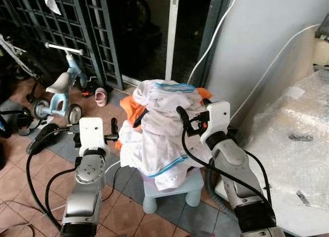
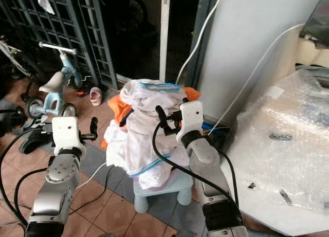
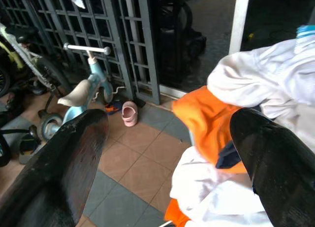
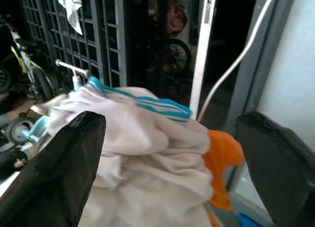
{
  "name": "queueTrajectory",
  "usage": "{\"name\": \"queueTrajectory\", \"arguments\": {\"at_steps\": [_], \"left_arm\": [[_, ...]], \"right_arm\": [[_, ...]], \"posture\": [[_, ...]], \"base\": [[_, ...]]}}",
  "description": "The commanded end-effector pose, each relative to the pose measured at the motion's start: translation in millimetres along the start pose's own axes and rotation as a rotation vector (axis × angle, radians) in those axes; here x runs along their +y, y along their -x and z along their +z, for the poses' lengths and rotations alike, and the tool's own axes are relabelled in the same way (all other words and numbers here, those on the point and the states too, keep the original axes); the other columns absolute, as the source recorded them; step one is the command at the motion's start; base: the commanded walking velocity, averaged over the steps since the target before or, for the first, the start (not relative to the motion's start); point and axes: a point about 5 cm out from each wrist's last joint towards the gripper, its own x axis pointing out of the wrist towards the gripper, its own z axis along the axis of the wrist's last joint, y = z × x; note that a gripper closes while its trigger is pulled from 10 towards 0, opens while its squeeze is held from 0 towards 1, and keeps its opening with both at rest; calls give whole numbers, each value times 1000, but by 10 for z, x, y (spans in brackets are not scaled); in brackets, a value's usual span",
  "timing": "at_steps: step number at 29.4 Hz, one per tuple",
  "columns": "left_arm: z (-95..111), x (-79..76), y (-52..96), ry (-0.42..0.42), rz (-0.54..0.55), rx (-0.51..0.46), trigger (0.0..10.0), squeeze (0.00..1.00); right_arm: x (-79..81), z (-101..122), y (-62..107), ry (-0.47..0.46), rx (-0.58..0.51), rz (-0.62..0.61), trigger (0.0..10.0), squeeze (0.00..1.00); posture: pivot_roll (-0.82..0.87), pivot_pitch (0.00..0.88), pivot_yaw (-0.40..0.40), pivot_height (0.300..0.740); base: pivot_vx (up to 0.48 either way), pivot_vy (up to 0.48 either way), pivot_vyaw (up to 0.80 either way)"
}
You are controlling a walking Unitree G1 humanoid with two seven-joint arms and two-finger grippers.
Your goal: Clothes washing
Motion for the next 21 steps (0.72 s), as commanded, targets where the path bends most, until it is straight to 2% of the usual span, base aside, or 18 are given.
{"name": "queueTrajectory", "arguments": {"at_steps": [1, 4, 9, 11, 16, 18, 21], "left_arm": [[14, 5, 5, -17, 0, -8, 10000, 0], [8, 9, 7, -13, 7, -4, 10000, 0], [15, 32, 10, -23, 34, -7, 10000, 0], [18, 41, 15, -28, 44, -9, 10000, 0], [18, 105, 70, -43, 65, -11, 10000, 0], [4, 143, 115, -52, 73, -6, 10000, 0], [-18, 208, 206, -57, 88, 10, 10000, 0]], "right_arm": [[15, -19, -19, 5, 14, 12, 10000, 0], [61, -74, -10, 28, 46, 50, 10000, 0], [217, -60, -65, 175, 23, 213, 10000, 0], [235, -61, -100, 179, 24, 235, 10000, 0], [202, -109, -288, 189, 72, 217, 10000, 0], [173, -128, -370, 218, 97, 197, 10000, 0], [117, -163, -503, 204, 149, 144, 10000, 0]], "posture": [[-36, 0, -16, 740], [-35, 0, -17, 740], [-20, 0, -20, 740], [-18, 0, -21, 740], [9, 0, -27, 740], [24, 0, -29, 740], [49, 24, -30, 740]], "base": [[0, 0, 0], [0, 0, 0], [0, 0, 0], [0, 0, 0], [0, 0, 0], [0, 0, 0], [0, 0, 0]]}}
